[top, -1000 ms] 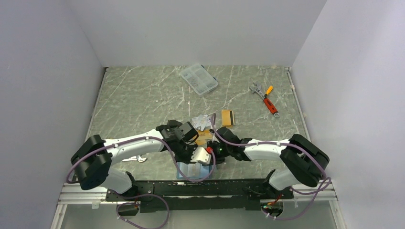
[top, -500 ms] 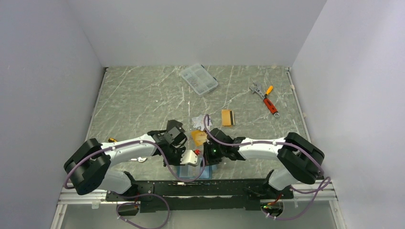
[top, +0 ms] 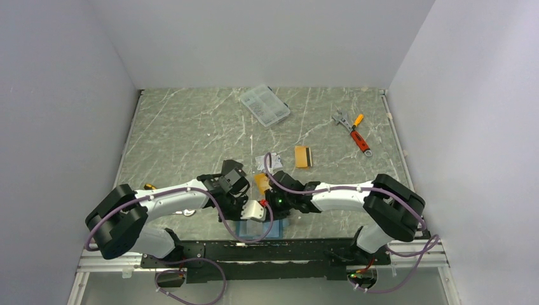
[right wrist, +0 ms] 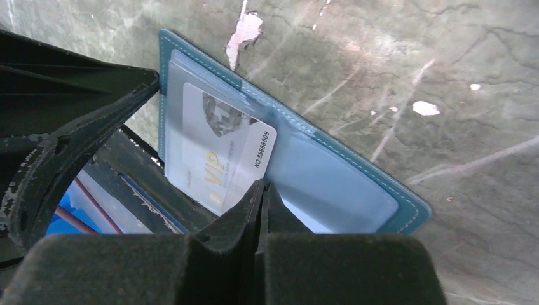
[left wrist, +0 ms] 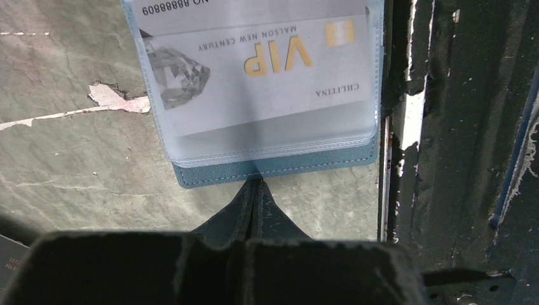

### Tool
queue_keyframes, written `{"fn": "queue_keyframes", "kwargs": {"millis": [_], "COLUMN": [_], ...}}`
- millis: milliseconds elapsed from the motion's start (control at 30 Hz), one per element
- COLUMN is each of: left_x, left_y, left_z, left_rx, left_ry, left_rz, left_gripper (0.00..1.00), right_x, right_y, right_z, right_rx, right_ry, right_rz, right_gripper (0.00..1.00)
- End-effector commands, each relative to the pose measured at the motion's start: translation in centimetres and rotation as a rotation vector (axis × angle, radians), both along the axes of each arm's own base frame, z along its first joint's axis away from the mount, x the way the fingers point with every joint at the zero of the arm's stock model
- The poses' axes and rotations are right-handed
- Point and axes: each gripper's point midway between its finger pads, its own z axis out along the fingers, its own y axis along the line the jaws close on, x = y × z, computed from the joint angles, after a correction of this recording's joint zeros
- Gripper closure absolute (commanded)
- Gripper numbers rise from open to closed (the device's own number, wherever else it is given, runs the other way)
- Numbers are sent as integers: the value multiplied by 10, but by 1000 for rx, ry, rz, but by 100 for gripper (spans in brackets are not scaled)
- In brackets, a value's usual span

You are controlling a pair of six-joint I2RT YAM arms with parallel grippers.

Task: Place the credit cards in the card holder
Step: Insert the credit card into the card holder.

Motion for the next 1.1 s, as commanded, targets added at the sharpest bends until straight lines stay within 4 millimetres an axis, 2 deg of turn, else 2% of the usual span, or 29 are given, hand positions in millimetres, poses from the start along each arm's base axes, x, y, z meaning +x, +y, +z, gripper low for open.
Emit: {"fn": "queue_keyframes", "kwargs": {"millis": [0,167,467,833,1067], "left_x": [-4,-7,-8,-7,-8], "left_y": [-17,-15,-22,-18,-19], "left_z": [2,3,7,8,9], "left_rx": [-73,-78,-90,-76,-81], "left_ry": [8,5,5,-12,-5], "left_rz": [-30,-34,-47,-49,-46], "left_gripper": [100,100,100,100,100], "right_x": [1,-4,-13,-9,-22], "right_y": [13,17,39,16,11], "right_z": [10,12,12,25,5], "right_rx": [15,39,41,25,-8], "right_ry": [-33,-34,-24,-54,24], "right_rz": [15,35,144,85,101], "right_gripper": [100,100,100,100,100]}}
